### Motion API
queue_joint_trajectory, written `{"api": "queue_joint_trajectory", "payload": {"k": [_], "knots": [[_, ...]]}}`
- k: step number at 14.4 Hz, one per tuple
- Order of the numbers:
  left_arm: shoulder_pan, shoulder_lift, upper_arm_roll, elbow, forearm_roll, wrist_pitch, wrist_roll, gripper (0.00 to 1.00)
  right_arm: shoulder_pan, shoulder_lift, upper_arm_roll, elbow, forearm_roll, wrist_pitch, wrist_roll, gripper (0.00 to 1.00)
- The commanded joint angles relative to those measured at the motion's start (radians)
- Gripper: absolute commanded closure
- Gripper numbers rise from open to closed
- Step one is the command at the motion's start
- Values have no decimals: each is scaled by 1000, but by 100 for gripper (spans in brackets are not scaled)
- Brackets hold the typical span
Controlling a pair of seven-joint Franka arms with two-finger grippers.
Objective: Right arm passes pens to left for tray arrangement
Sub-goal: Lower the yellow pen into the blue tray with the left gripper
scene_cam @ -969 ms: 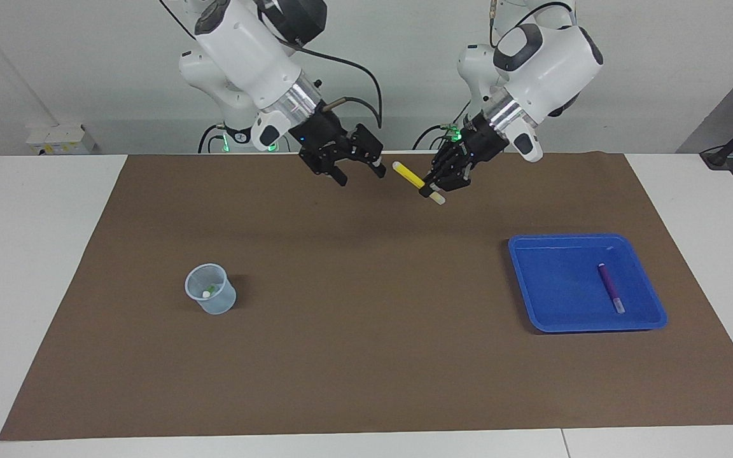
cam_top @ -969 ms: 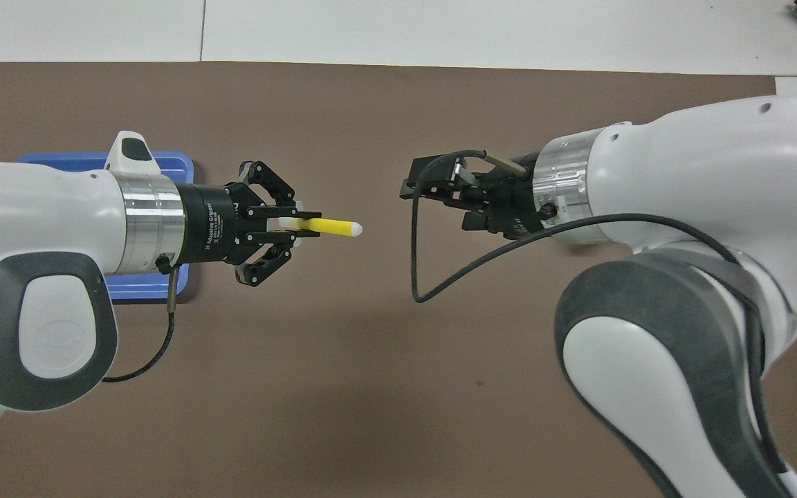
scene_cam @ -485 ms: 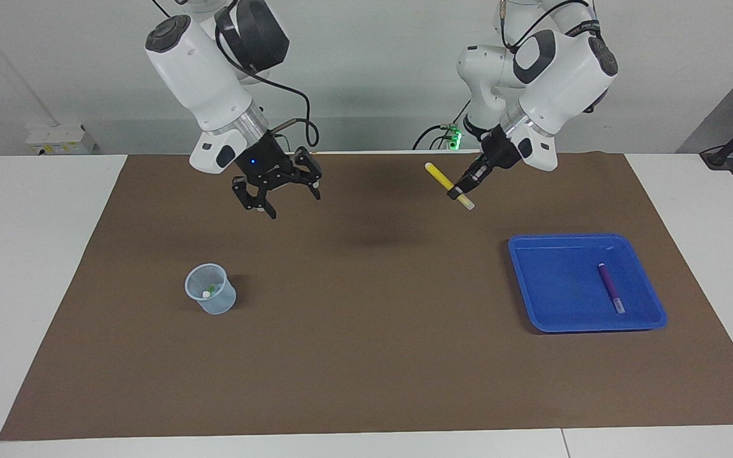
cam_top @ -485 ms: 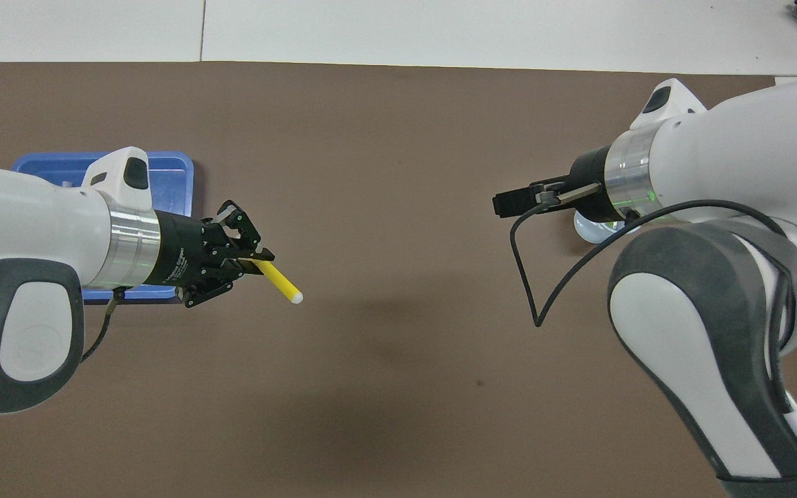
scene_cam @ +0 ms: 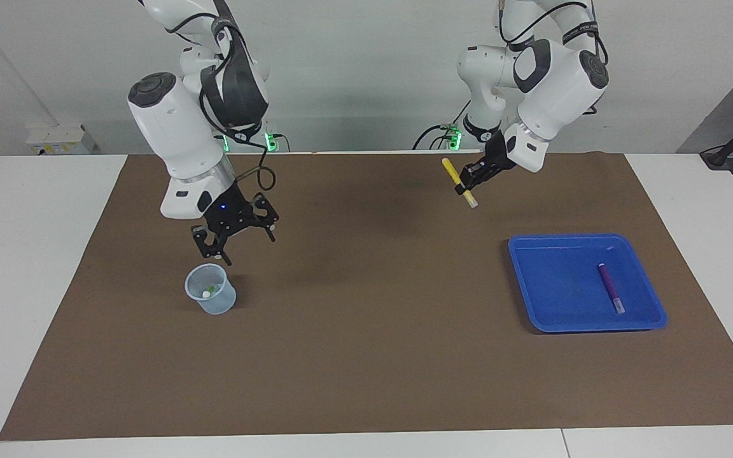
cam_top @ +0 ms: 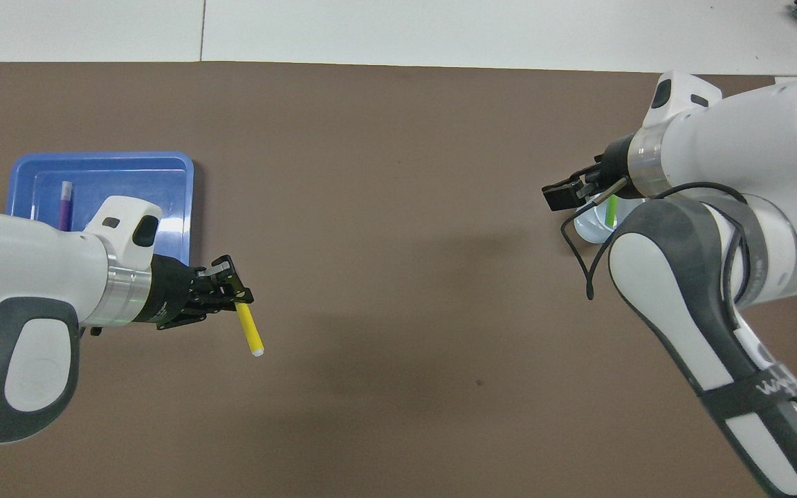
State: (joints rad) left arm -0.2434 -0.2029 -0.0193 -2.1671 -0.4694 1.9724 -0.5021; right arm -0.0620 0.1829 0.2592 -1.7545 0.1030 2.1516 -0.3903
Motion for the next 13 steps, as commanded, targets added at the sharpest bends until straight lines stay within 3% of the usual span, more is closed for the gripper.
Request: {"api": "queue_joint_trajectory", "payload": {"k": [1, 3, 7, 10, 13], "knots": [[7, -37, -4, -34, 149, 13, 57, 100, -33, 53, 12, 1, -48, 39, -21, 0], [15, -26, -4, -34, 271, 16, 167, 100, -61, 95, 12, 4, -55, 62, -21, 0], [142, 54, -2, 1, 294, 17, 382, 100, -78, 124, 14, 4, -132, 67, -28, 0], [173, 140, -2, 72, 377, 52, 395, 100, -88, 148, 14, 6, -143, 70, -30, 0], [190, 198, -2, 73, 405, 152, 418, 100, -110, 167, 15, 9, -173, 91, -71, 0]]}}
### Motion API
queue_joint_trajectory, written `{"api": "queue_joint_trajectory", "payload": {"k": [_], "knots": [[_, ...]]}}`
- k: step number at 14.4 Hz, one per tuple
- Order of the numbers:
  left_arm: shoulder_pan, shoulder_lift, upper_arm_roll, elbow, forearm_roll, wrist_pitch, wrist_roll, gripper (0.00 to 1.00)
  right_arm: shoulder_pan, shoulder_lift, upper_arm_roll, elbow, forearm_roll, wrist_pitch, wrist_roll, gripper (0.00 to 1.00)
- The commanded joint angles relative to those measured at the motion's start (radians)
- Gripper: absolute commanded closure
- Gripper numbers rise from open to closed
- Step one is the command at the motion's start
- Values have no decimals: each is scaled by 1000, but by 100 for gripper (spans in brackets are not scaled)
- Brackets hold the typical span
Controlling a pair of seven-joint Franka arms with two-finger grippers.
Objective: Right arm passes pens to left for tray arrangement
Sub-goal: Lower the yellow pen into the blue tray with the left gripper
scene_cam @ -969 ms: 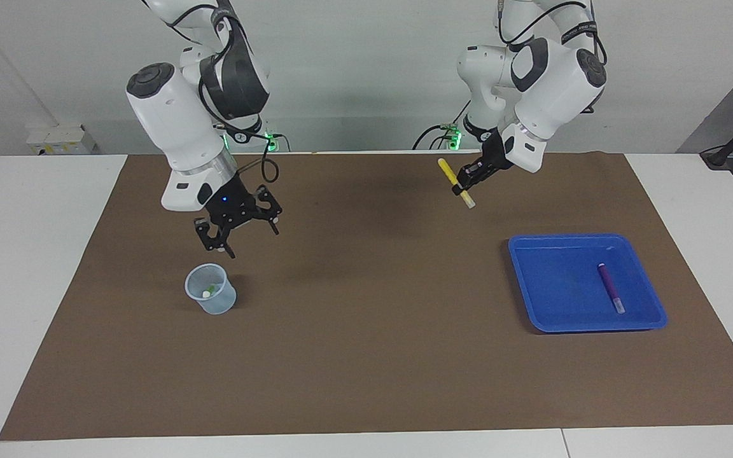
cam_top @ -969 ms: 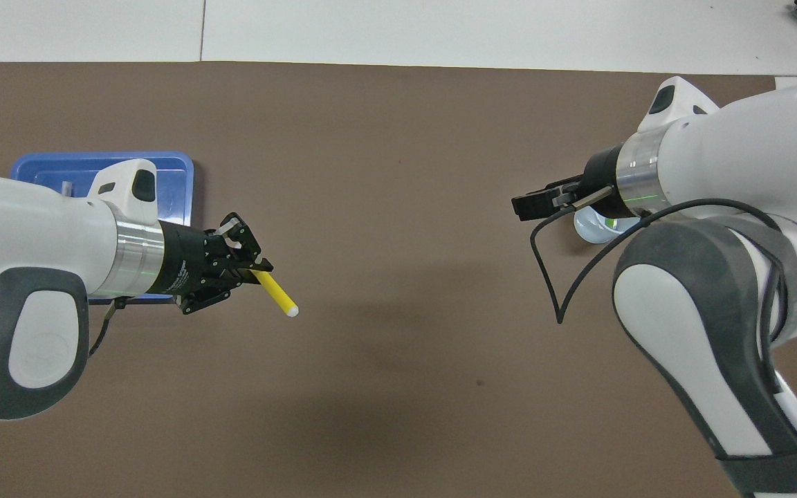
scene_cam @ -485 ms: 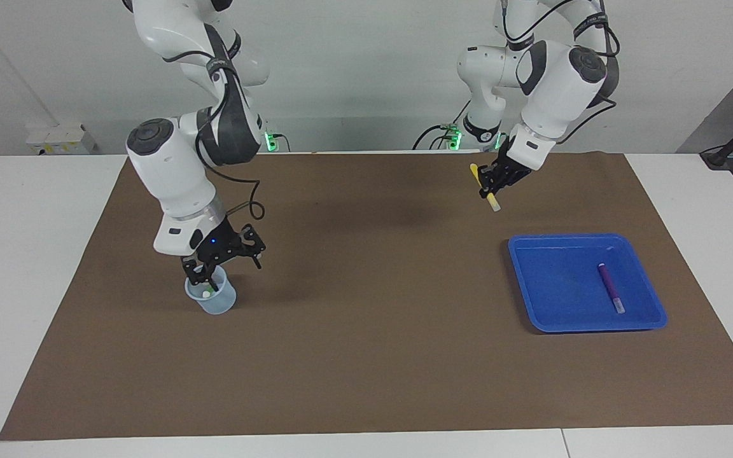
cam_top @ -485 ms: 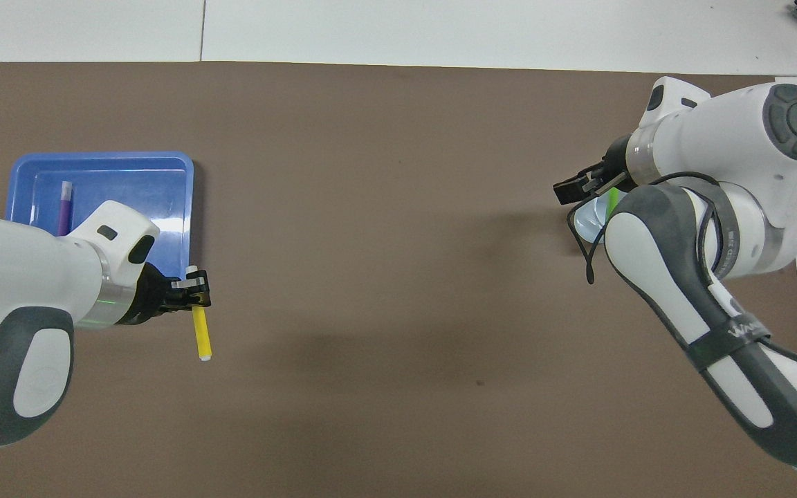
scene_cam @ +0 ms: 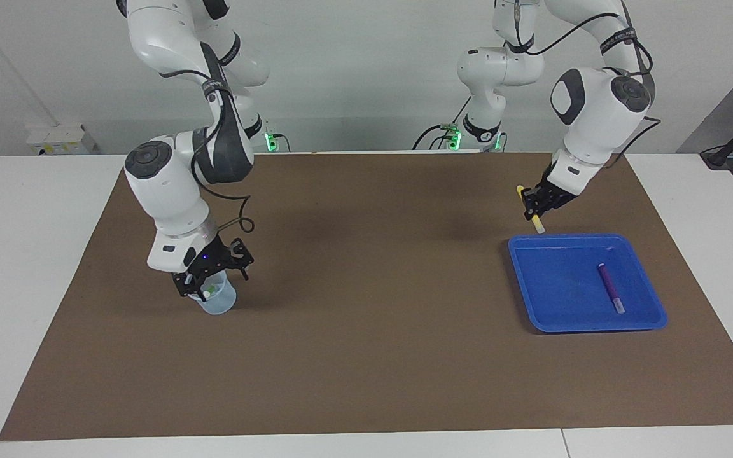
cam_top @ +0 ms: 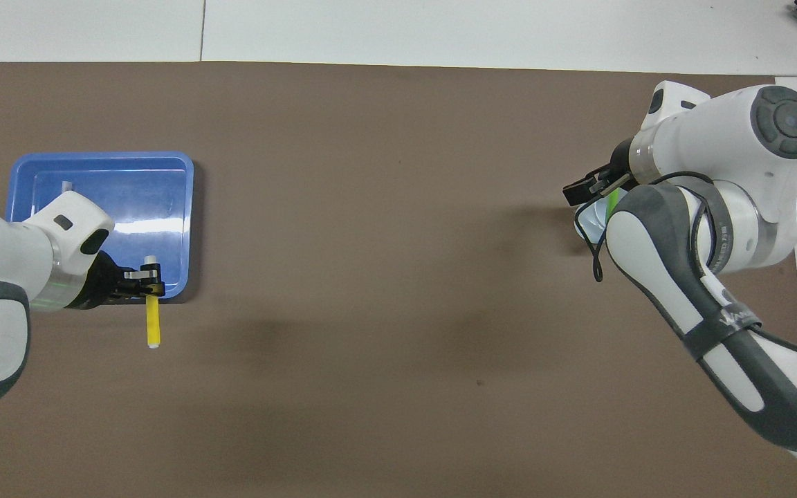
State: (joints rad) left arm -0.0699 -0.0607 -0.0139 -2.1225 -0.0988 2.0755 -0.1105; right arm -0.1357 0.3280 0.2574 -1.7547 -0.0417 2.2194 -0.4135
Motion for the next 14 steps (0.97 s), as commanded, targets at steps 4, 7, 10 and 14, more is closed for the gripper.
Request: {"api": "queue_joint_trajectory", "payload": {"k": [4, 7, 10, 14], "knots": [[88, 143, -8, 90, 65, 103, 109, 100, -51, 40, 17, 8, -30, 23, -67, 0], [102, 238, -9, 182, 91, 110, 129, 100, -51, 42, 17, 6, -30, 36, -71, 3], [107, 326, -8, 248, 97, 130, 133, 100, -51, 42, 17, 6, -30, 36, -80, 12], [169, 392, -8, 269, 97, 181, 244, 100, -53, 42, 17, 6, -30, 34, -91, 20]]}}
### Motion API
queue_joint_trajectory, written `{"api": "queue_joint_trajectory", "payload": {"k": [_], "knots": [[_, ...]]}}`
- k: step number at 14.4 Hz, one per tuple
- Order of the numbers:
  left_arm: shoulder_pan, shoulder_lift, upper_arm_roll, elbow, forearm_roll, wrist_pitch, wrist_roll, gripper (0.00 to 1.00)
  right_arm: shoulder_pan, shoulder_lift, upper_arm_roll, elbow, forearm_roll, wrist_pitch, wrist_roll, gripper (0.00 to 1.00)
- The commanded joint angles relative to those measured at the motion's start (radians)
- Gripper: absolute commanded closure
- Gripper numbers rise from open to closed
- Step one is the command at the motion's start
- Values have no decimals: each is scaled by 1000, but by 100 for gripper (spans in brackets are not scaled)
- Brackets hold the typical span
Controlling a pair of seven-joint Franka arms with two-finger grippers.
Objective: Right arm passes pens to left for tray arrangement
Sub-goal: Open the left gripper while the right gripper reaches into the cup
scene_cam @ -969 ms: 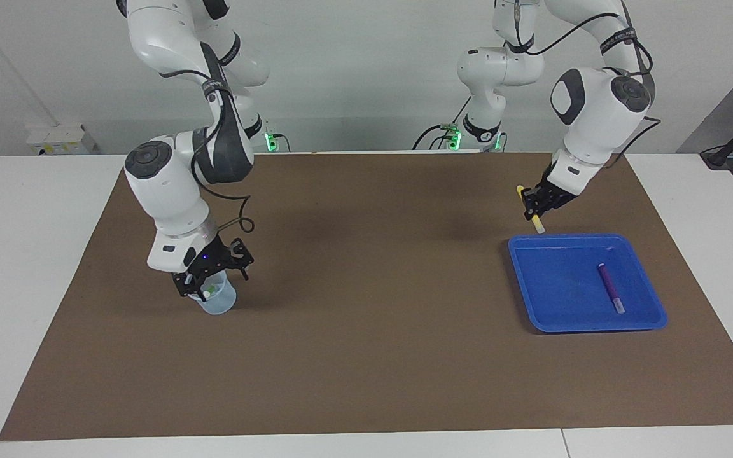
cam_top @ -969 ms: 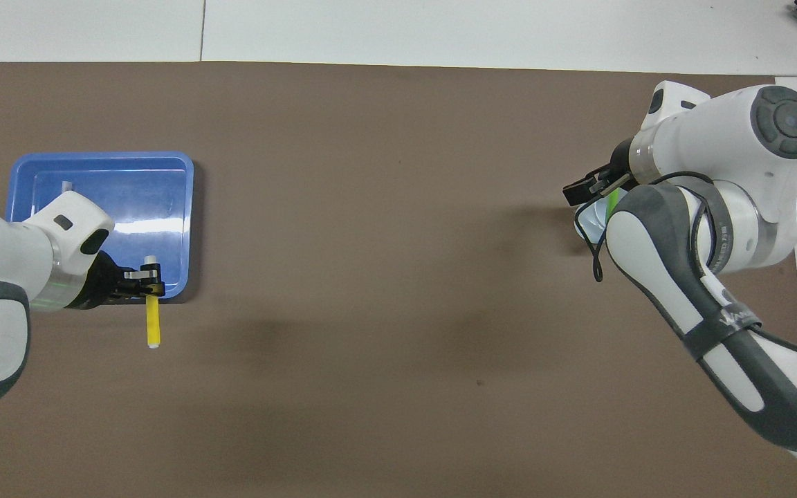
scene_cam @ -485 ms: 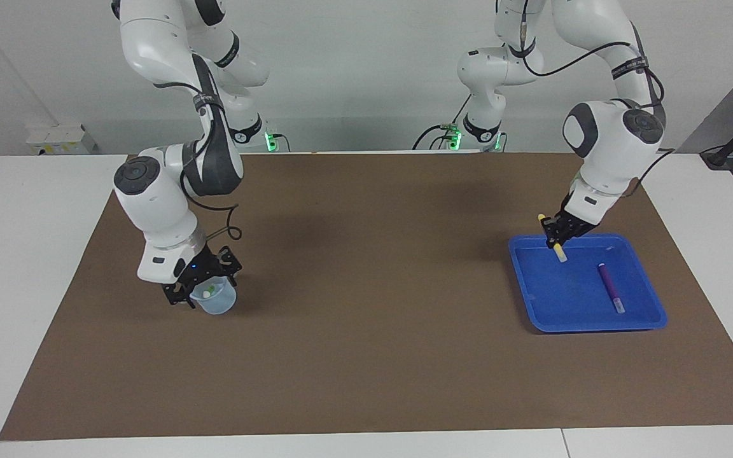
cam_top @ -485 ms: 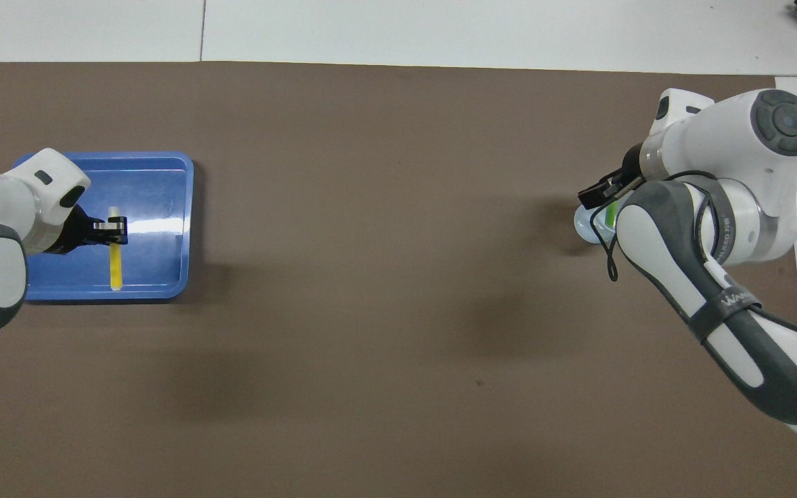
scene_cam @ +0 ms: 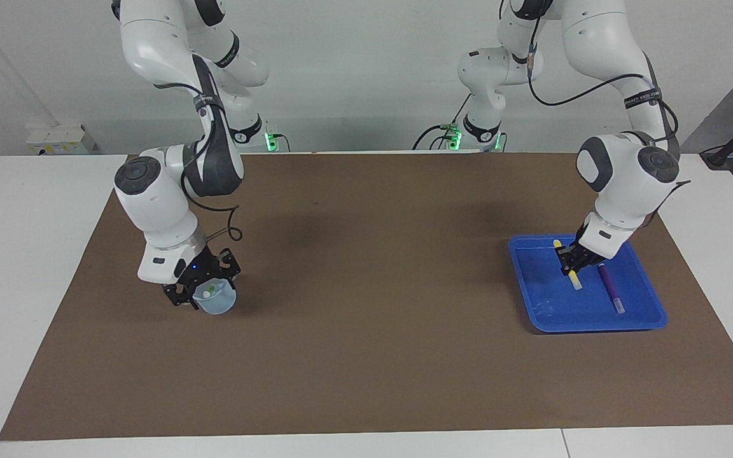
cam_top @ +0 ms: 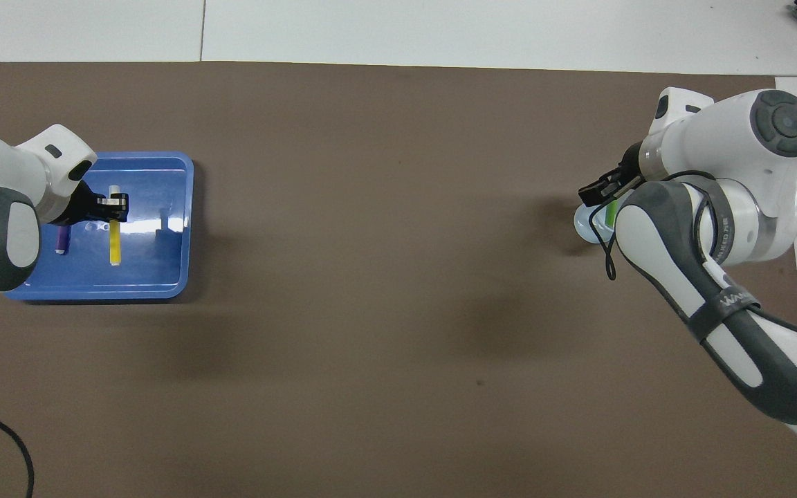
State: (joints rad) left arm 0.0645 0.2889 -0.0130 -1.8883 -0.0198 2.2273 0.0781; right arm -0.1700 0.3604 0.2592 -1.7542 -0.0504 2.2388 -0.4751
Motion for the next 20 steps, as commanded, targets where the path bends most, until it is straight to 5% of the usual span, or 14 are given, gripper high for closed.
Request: {"api": "queue_joint_trajectory", "payload": {"k": [1, 4, 9, 16, 20], "knots": [[40, 47, -9, 35, 18, 38, 57, 100, -20, 9, 15, 5, -22, 15, -45, 24], [38, 50, -9, 31, 18, 40, 58, 100, -32, 14, 15, 4, -22, 15, -83, 38], [43, 53, -9, -8, 20, 83, 60, 100, -40, 12, 17, 5, -20, -5, -89, 39], [78, 90, -9, -14, 31, 143, 104, 100, -40, 11, 17, 5, -19, -16, -89, 64], [75, 87, -10, -29, 30, 146, 101, 100, -43, 11, 18, 9, -16, -35, -91, 68]]}}
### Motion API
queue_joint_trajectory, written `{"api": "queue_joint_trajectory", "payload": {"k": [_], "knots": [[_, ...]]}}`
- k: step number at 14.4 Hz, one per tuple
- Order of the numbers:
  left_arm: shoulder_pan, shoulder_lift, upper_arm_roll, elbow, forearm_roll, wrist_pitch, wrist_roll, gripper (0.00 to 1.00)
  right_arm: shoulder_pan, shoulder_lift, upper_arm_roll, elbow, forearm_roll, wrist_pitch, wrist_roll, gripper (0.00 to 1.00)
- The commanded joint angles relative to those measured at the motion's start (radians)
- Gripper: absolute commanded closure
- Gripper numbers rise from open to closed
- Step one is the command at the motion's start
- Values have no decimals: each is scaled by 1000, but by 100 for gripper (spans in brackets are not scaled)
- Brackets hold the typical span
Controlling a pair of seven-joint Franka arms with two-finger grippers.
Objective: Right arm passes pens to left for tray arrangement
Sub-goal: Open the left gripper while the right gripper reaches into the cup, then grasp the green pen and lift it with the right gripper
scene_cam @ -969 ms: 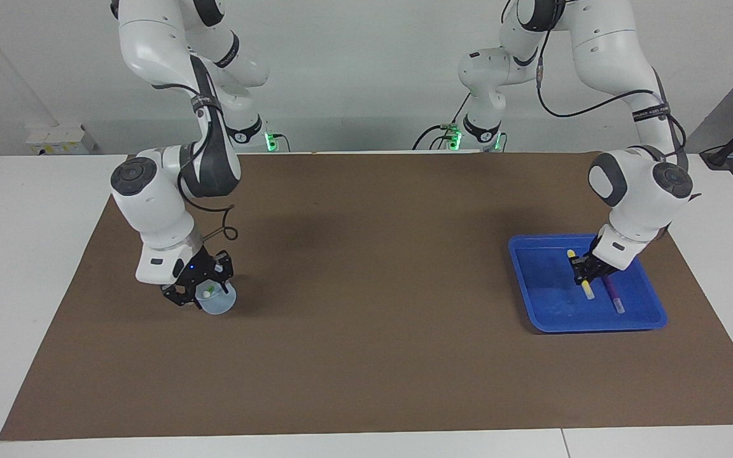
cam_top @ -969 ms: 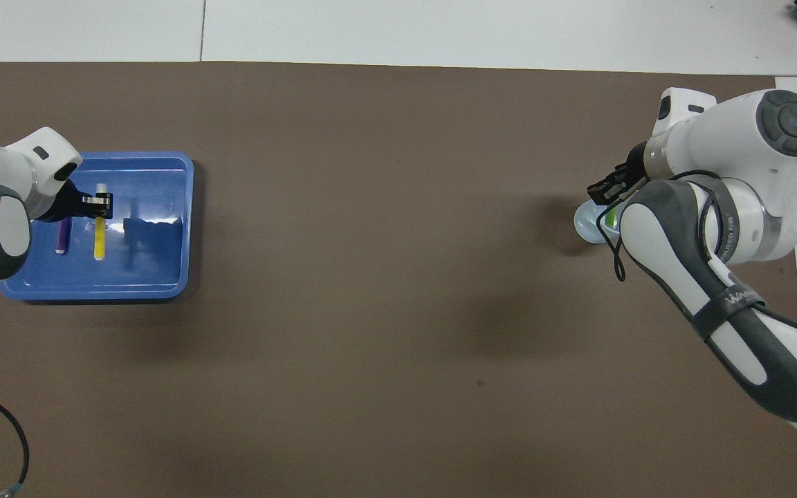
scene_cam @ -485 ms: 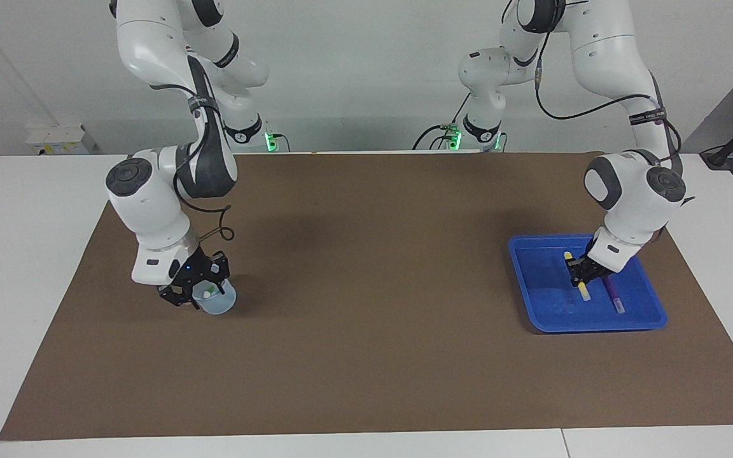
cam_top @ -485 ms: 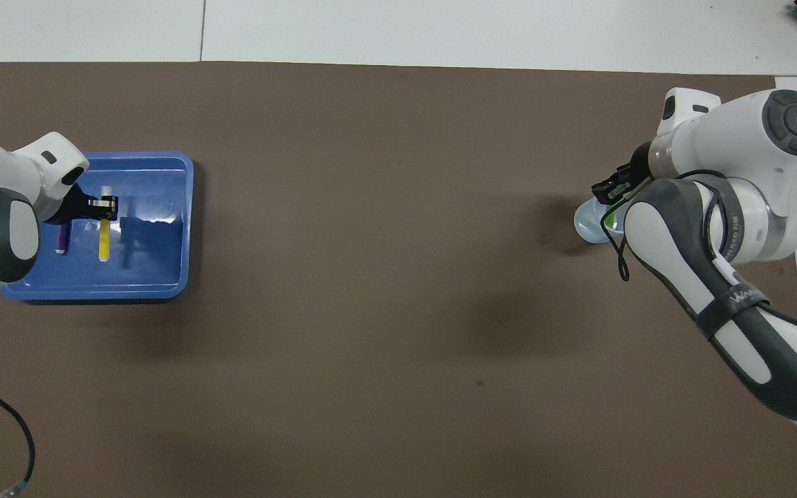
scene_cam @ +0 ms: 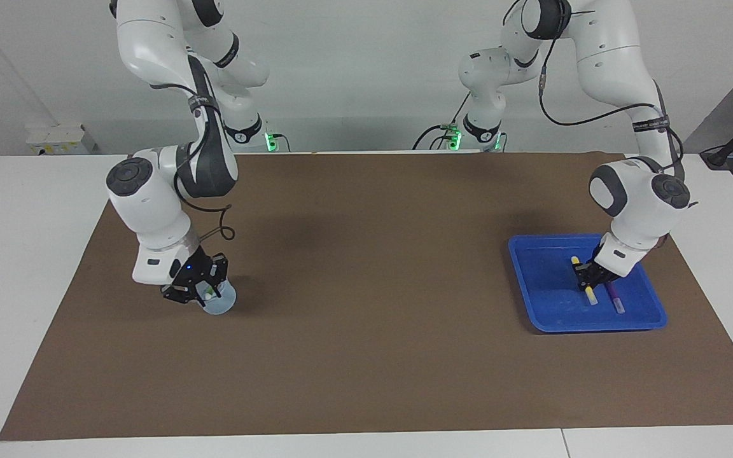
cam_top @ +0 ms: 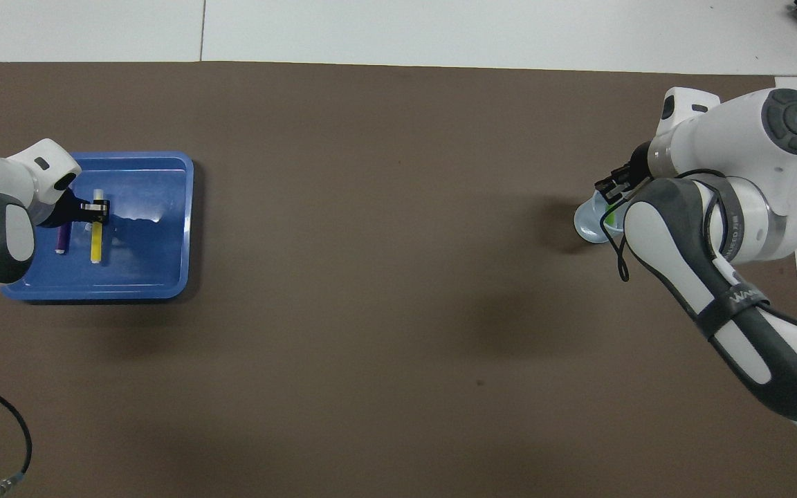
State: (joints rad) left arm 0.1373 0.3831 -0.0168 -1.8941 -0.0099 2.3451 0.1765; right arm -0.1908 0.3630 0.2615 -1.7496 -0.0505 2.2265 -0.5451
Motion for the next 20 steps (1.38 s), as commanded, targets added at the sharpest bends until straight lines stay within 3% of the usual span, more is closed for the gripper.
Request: {"api": "queue_joint_trajectory", "payload": {"k": [1, 3, 4, 5, 8, 9, 18, 20], "knots": [[2, -7, -5, -31, 21, 34, 3, 100, -25, 4, 16, 5, -17, -33, -21, 71], [-1, -7, -5, -29, 21, 33, -2, 100, -26, -2, 16, 7, -17, -48, -21, 82], [-1, -7, -5, -29, 21, 33, -2, 100, -26, -4, 16, 8, -15, -56, -24, 97], [-2, -7, -5, -29, 21, 33, -2, 100, -26, -4, 16, 10, -15, -60, -30, 100], [-1, -9, -6, -29, 21, 33, -2, 78, -24, -6, 18, 10, -15, -65, -30, 100], [1, -7, -6, -29, 21, 33, -2, 75, -22, -10, 18, 10, -15, -77, -30, 100], [2, -9, -6, -25, 19, 23, -2, 74, -7, -93, 45, 53, -3, -191, -29, 100], [5, -9, -6, -23, 19, 23, 0, 66, -7, -120, 53, 59, -3, -214, -30, 100]]}}
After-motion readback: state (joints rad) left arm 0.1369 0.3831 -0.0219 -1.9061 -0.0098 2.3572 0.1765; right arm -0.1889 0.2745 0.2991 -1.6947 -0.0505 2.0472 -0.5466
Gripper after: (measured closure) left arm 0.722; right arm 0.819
